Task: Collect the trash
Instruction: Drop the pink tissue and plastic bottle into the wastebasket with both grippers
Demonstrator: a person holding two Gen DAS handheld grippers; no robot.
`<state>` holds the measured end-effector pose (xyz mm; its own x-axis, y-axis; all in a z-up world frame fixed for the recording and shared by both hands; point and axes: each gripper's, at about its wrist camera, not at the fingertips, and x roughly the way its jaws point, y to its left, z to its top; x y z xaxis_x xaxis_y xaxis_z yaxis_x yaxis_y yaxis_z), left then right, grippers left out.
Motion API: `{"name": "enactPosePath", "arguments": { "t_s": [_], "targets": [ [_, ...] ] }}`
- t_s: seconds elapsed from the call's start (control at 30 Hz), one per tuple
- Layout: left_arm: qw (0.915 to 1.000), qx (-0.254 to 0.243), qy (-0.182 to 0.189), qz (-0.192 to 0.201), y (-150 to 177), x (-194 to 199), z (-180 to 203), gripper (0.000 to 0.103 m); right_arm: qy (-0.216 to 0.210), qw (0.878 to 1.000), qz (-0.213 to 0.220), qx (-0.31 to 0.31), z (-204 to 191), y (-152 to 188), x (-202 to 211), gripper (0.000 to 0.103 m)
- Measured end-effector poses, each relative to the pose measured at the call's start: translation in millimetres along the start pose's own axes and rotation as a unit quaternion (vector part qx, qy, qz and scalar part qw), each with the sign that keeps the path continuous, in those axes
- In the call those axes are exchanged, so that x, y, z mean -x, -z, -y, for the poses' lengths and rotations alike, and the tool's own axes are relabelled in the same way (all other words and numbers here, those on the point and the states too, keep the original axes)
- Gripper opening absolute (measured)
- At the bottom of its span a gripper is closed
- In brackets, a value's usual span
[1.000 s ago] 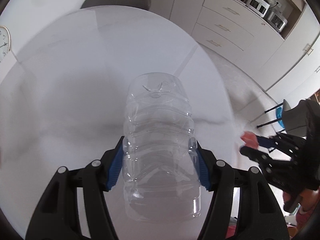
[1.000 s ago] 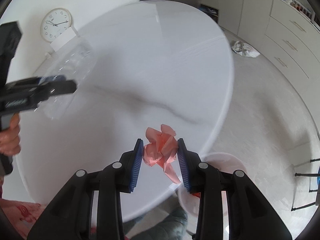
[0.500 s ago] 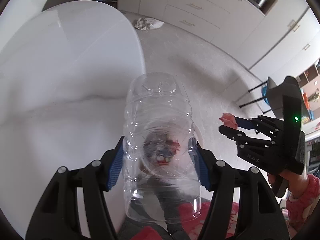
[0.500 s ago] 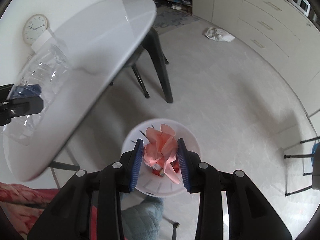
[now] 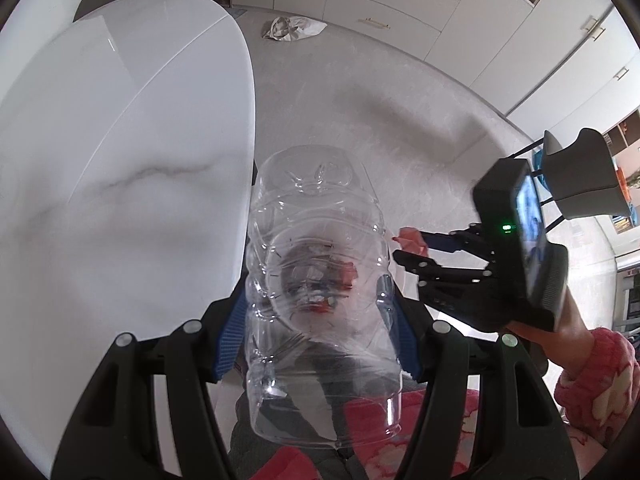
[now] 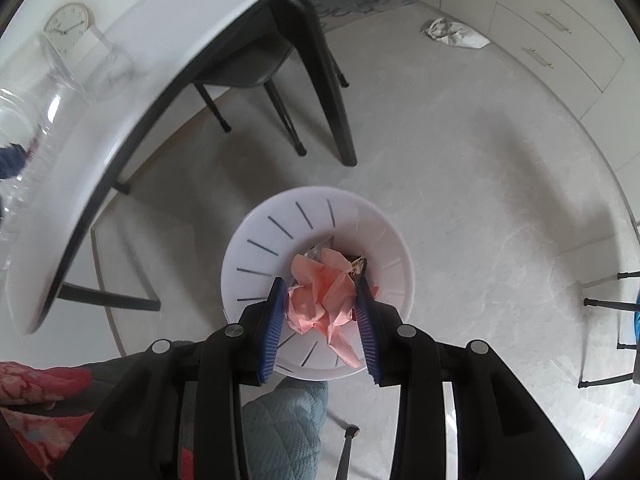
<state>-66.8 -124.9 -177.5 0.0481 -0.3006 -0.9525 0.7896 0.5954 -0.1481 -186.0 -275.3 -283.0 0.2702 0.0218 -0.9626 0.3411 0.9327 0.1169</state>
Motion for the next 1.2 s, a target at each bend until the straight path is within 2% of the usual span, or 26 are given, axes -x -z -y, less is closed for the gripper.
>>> {"name": "enactPosePath", "arguments": {
  "t_s": [0.03,0.07,0.1,0.17,0.2,0.3,0.47,0.6,0.8,1.0,1.2],
  "targets": [
    [1.0000,-0.001,-0.002,-0.001,-0.3,-0.6,0.6,0.061,-0.003,1.000,-0.003,0.000,-0.2,-1.0,-2.2,0.039],
    [1.0000,-0.001,-0.003,-0.003,0.4,0.1,0.9,0.061,-0.013,1.000,-0.010,0.000,-1.5,-1.6,-6.5,0.045],
    [1.0000,-0.001,-0.004,-0.004,-1.1,-2.6,4.6,0.061,-0.018,1.000,-0.013,-0.001,-2.2,-1.8,-8.9,0.062],
    [1.0000,-0.002,-0.003,-0.007,-6.1,-5.2,6.5,0.061,-0.003,1.000,-0.008,-0.007,-2.5,-1.0,-8.5,0.085],
    [1.0000,-0.002,-0.003,-0.008,-8.7,-8.7,7.2,0.061,0.005,1.000,-0.004,-0.009,-2.0,-0.6,-7.0,0.090],
    [0.9999,-0.006,0.001,-0.010,-11.6,-13.2,8.7,0.061,0.013,1.000,-0.001,-0.028,7.6,0.7,-4.7,0.096],
    [0.9995,-0.021,0.010,-0.021,-15.8,-27.1,14.1,0.061,0.048,0.996,0.003,-0.079,36.7,10.6,6.3,0.097],
    [0.9984,-0.036,0.018,-0.040,-20.7,-56.1,21.2,0.061,0.058,0.990,0.011,-0.129,64.7,24.7,20.6,0.097],
    [0.9948,-0.042,0.021,-0.091,-23.3,-138.9,29.6,0.061,0.081,0.984,0.009,-0.158,91.9,45.7,31.6,0.097],
    [0.9891,-0.037,0.027,-0.140,-14.6,-232.1,28.2,0.061,0.093,0.978,0.001,-0.187,111.1,64.9,21.8,0.097],
    [0.9850,-0.050,0.020,-0.164,-2.7,-276.6,28.4,0.061,0.099,0.973,-0.014,-0.209,124.4,78.7,7.8,0.097]
  ]
}}
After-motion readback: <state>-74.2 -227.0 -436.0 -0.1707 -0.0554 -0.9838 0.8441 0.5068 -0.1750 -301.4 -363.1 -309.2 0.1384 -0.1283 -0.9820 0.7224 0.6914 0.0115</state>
